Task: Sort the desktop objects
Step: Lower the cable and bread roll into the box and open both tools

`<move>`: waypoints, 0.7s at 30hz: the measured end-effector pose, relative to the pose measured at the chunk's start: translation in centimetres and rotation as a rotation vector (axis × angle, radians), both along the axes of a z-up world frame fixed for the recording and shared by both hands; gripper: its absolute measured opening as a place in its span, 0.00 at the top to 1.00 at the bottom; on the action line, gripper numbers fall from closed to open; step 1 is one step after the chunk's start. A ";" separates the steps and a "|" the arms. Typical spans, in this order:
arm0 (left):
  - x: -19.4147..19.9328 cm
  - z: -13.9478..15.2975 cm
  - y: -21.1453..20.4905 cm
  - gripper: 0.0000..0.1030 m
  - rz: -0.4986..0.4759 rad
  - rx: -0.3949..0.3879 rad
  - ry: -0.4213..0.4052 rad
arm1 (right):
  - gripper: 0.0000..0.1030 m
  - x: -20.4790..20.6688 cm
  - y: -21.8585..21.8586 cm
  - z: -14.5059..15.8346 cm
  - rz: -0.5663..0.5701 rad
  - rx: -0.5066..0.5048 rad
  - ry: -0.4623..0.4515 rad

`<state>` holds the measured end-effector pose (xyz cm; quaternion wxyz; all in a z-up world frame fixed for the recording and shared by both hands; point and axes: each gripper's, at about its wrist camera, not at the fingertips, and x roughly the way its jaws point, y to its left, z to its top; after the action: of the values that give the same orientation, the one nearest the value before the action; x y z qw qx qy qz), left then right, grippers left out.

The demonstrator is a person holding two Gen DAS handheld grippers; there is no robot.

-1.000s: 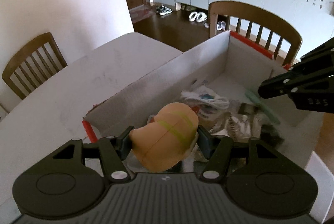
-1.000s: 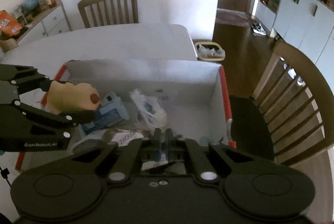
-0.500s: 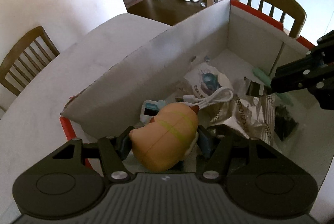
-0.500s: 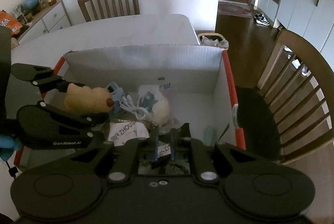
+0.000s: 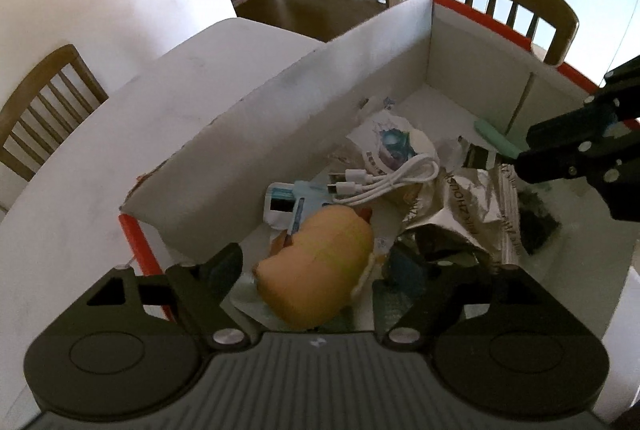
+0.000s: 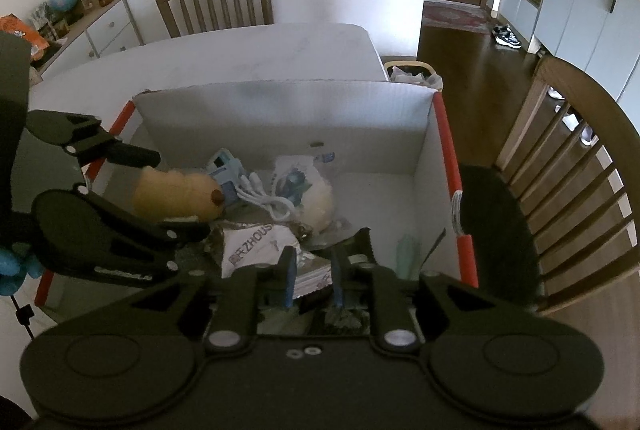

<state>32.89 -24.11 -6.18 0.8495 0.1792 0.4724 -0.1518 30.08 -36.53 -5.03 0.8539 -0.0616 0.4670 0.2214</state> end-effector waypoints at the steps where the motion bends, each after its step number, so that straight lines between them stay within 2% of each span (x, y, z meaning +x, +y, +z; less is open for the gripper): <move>1: -0.2 0.2 0.1 0.21 0.002 0.000 -0.004 | 0.82 -0.1 0.0 0.1 0.000 0.002 0.000; 6: -1.2 1.1 0.3 0.19 0.002 -0.015 -0.020 | 0.78 -0.5 0.2 0.7 0.011 0.012 -0.008; 19: -3.9 4.3 2.4 0.17 0.037 -0.129 -0.072 | 0.74 -2.5 1.1 2.2 0.041 0.035 -0.040; 21: -4.3 4.7 2.8 0.16 0.044 -0.147 -0.076 | 0.71 -2.9 1.2 2.4 0.042 0.041 -0.046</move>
<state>28.58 -21.32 -1.47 0.8808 0.1115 0.4314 -0.1605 27.23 -35.30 -2.60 0.8607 -0.0590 0.4412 0.2471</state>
